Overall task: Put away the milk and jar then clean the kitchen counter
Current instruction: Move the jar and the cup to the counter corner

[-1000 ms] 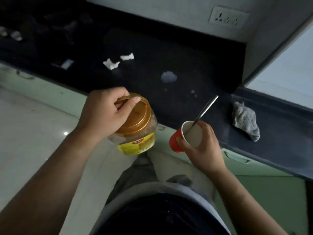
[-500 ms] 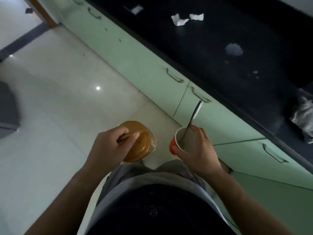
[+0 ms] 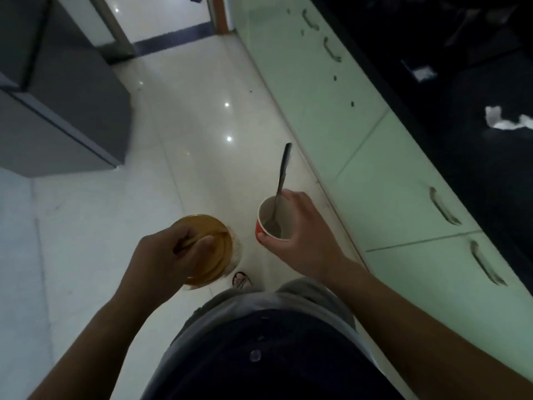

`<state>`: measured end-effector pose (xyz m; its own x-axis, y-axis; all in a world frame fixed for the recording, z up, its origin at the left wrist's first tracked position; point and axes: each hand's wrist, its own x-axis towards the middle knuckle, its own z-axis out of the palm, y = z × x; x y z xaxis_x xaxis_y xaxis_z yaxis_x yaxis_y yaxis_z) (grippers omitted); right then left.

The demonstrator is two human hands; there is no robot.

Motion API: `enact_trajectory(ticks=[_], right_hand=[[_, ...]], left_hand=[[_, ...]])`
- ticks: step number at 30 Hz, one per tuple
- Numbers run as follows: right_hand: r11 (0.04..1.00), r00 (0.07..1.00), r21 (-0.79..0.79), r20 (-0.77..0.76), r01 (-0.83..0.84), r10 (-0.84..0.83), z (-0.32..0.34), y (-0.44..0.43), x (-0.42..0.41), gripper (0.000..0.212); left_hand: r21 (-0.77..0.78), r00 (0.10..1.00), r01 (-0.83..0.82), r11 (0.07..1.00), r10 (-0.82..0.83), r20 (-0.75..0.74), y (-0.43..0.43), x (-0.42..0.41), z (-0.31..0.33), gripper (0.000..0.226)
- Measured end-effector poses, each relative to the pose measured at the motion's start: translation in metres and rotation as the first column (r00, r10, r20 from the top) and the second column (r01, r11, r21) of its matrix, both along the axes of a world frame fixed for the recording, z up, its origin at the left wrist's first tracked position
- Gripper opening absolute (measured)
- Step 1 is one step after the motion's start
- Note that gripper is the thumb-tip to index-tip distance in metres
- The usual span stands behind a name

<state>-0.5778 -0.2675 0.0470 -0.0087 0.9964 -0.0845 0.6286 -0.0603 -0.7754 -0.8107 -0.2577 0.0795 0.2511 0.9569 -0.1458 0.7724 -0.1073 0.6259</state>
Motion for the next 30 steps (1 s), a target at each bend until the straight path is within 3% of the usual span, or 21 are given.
enact_trajectory(ticks=[7, 14, 24, 30], right_hand=[[1.0, 1.0, 0.024, -0.006, 0.01, -0.01, -0.001, 0.079, -0.043, 0.061], [0.999, 0.999, -0.012, 0.015, 0.03, -0.03, -0.018, 0.177, -0.046, 0.057], [0.999, 0.997, 0.002, 0.059, 0.051, -0.051, -0.02, 0.43, -0.009, 0.072], [0.996, 0.995, -0.018, 0.035, 0.09, -0.089, -0.012, 0.553, -0.002, 0.072]], left_hand=[[0.048, 0.997, -0.07, 0.996, 0.072, -0.041, 0.077, -0.051, -0.002, 0.025], [0.004, 0.987, -0.137, 0.991, 0.136, 0.081, 0.185, -0.065, -0.012, 0.023], [-0.019, 0.998, -0.006, 1.0, 0.007, 0.068, 0.429, -0.02, -0.021, 0.023], [0.036, 0.991, -0.04, 0.999, 0.035, 0.129, 0.566, -0.006, -0.007, 0.027]])
